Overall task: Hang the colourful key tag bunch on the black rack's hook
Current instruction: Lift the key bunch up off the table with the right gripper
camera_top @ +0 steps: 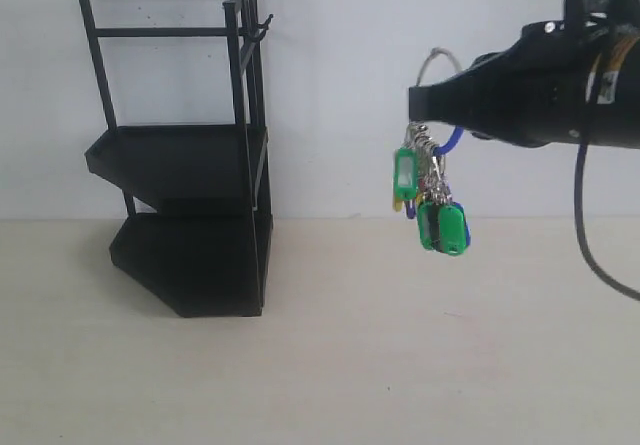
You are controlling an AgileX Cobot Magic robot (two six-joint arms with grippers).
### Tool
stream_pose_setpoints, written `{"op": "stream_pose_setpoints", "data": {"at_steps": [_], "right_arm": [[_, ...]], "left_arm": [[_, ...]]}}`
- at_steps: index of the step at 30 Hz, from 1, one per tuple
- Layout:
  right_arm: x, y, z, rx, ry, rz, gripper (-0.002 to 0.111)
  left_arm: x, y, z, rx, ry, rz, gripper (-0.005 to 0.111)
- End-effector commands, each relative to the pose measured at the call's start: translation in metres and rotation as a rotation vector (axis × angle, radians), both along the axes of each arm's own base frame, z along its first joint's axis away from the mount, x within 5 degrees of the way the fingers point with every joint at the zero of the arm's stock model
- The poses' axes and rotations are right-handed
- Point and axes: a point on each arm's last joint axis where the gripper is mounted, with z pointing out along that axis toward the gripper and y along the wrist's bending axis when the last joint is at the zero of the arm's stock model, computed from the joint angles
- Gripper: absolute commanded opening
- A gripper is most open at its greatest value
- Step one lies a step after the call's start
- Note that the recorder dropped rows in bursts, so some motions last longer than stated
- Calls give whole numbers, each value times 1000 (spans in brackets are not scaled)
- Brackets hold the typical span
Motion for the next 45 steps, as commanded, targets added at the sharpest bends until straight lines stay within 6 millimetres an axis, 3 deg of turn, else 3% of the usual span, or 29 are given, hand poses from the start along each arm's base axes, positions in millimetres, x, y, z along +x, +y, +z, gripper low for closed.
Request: {"op": "stream_pose_setpoints", "data": {"at_steps": [1,3,6,11,14,16,21,26,29,31,34,36,40,41,45], "right_arm": [[-4,5,9,61,-41,29,0],[-9,14,9,74,-36,60,0],[-17,22,9,-146,-146,154,0],[-10,10,16,148,-53,45,0],[-20,23,10,-71,-90,136,0],[-20,19,9,-161,-110,144,0],[-9,-1,10,68,6,2,0],[-17,9,3,-238,-74,121,0],[-6,-4,12,-27,-68,22,0],[-8,-3,12,74,-10,0,0],[-21,14,6,-143,-47,120,0],[-22,15,7,-239,-102,155,0],[-9,-3,18,124,-39,3,0],[-9,-2,17,141,-25,0,0],[-25,15,10,-244,-118,168,0]], "left_arm": [[0,0,2,-2,-10,4,4],[0,0,2,-2,-10,4,4],[0,0,2,-2,-10,4,4],[0,0,2,-2,-10,4,4],[0,0,2,-2,-10,4,4],[0,0,2,-2,-10,4,4],[0,0,2,-2,-10,4,4],[0,0,2,-2,-10,4,4],[0,0,2,-2,-10,4,4],[0,0,2,-2,-10,4,4],[0,0,2,-2,-10,4,4],[0,0,2,-2,-10,4,4],[0,0,2,-2,-10,4,4],[0,0,2,-2,-10,4,4],[0,0,2,-2,-10,4,4]]}}
